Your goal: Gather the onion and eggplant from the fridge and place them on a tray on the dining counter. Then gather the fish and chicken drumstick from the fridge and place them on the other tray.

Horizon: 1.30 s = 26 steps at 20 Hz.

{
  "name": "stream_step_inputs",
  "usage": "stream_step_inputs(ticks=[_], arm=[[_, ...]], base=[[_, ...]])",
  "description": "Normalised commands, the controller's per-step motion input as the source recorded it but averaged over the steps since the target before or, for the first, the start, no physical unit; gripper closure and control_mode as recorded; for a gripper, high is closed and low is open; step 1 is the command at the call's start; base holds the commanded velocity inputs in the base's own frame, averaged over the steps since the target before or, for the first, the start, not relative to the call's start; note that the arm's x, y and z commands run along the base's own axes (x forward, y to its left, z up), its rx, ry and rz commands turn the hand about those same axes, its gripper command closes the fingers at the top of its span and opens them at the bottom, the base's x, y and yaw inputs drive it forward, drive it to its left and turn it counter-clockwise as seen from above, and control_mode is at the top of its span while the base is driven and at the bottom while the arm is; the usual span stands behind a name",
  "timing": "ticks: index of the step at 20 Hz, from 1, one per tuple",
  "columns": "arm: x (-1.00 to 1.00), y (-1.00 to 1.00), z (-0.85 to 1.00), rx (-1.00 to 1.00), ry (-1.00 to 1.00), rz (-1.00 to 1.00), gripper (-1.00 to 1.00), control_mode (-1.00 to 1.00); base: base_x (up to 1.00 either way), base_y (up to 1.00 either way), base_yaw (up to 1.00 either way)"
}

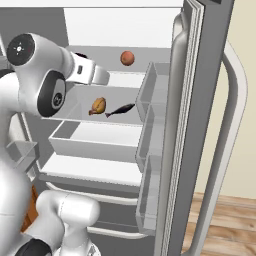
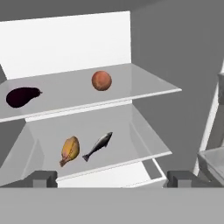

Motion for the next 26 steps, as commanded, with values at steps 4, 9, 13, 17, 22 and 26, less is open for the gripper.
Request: stream_step_inputs(ticks=[4, 9, 13, 17, 22, 26], arm=[[0.47, -0.07, 0.0, 0.0, 0.0, 0.06, -1.0, -1.0], [0.44, -0.07, 0.0, 0.0, 0.01, 0.05, -1.0, -1.0], [0.44, -0.03, 0.0, 0.0, 0.03, 0.03, -1.0, -1.0], [0.38, 0.0, 0.0, 0.0, 0.09, 0.0, -1.0, -1.0], [0.37, 0.0, 0.0, 0.0, 0.13, 0.0, -1.0, -1.0], [0.29, 0.0, -0.06, 0.0, 0.01, 0.0, -1.0, -1.0]], base=[[0.0, 0.0, 0.0], [0.0, 0.0, 0.0], [0.0, 0.0, 0.0], [0.0, 0.0, 0.0], [0.0, 0.0, 0.0], [0.0, 0.0, 0.0]])
